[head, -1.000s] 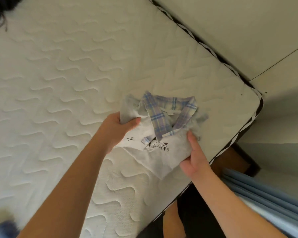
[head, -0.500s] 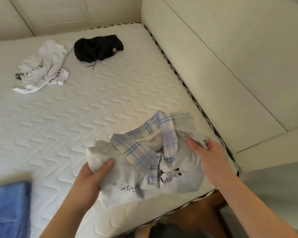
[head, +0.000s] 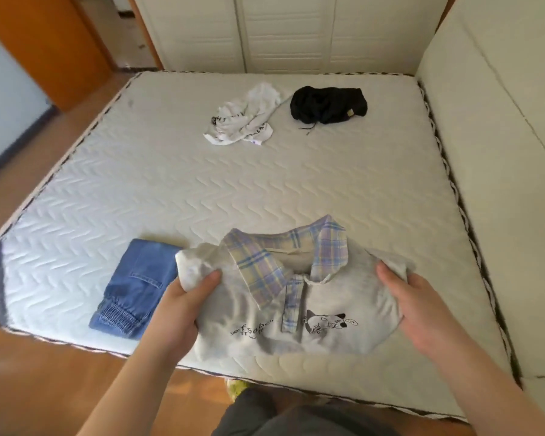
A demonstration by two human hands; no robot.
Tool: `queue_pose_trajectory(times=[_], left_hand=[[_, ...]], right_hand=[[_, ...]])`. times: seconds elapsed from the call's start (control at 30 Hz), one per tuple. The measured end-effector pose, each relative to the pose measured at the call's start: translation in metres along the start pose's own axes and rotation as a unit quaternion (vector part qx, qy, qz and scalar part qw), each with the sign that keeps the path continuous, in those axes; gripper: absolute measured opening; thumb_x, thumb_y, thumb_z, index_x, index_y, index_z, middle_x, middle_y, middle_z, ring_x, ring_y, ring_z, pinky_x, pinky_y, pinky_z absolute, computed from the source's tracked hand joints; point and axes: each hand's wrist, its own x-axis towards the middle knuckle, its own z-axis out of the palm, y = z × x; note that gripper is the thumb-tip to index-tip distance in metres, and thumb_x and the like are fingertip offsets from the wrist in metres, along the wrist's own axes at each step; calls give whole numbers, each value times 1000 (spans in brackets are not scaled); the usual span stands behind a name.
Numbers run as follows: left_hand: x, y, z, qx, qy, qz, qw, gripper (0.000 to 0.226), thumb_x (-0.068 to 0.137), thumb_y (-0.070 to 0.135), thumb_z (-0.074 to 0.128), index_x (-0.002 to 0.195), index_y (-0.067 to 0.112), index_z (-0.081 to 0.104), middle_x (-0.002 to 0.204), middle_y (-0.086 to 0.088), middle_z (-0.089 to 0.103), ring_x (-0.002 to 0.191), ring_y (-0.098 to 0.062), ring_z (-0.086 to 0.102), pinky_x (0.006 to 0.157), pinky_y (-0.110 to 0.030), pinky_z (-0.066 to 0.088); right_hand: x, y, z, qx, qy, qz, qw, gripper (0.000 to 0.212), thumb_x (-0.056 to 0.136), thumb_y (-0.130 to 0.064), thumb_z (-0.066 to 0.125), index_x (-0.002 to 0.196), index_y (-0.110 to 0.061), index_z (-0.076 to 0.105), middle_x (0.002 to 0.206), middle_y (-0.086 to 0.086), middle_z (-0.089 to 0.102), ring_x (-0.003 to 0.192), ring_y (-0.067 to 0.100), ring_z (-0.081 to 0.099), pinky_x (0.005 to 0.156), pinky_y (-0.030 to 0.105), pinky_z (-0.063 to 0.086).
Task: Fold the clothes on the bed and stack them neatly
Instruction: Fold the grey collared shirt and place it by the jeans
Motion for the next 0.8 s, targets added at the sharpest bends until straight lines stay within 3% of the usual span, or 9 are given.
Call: queue_pose_trajectory(times=[0.17, 0.27, 0.43, 0.6, 0.7, 0.8], left_hand=[[-43, -5, -54, -59, 82, -3, 995, 33, 78, 32, 78, 106, 14, 74, 113, -18, 72, 103, -35, 70, 74, -36, 60], [-65, -10, -87, -104, 118, 19, 987, 29, 82, 25, 75, 108, 12, 74, 115, -19, 71, 105, -34, 69, 75, -35, 60], [-102, -19, -147, -115, 142, 46, 982, 40, 78, 33, 81, 112, 13, 72, 119, -18, 69, 109, -35, 67, 80, -36, 58], [-129, -21, -215, -81, 184, 41, 979, 38, 81, 32, 79, 110, 8, 72, 114, -21, 70, 105, -39, 69, 82, -42, 59], [-146, -16, -257, -21, 219, 40, 975, 33, 82, 34, 76, 105, 12, 74, 108, -16, 73, 100, -34, 71, 88, -47, 58], [-160, -8, -291, 36, 239, 43, 969, 23, 85, 35, 73, 102, 20, 76, 105, -7, 76, 97, -26, 73, 82, -33, 59]], right_hand=[[7, -5, 50, 12, -110, 22, 994, 30, 86, -32, 62, 99, -8, 76, 102, 15, 75, 92, 24, 73, 63, 20, 55], [7, -6, 87, -34, -156, 14, 987, 35, 84, -38, 62, 102, -11, 76, 100, 10, 76, 91, 21, 74, 63, 18, 54], [0, 8, 154, -63, -223, 24, 973, 28, 85, -42, 62, 103, -26, 77, 105, 6, 75, 98, 21, 72, 77, 31, 53], [-15, 24, 225, -72, -240, 32, 968, 31, 85, -36, 65, 105, -14, 75, 105, 11, 75, 100, 27, 71, 89, 41, 51], [-26, 30, 267, -84, -257, 29, 962, 25, 88, -32, 64, 103, -15, 76, 104, 10, 75, 98, 25, 72, 85, 38, 51], [-31, 37, 302, -105, -271, 19, 957, 22, 90, -30, 65, 102, -16, 76, 103, 7, 76, 98, 24, 72, 90, 41, 51]])
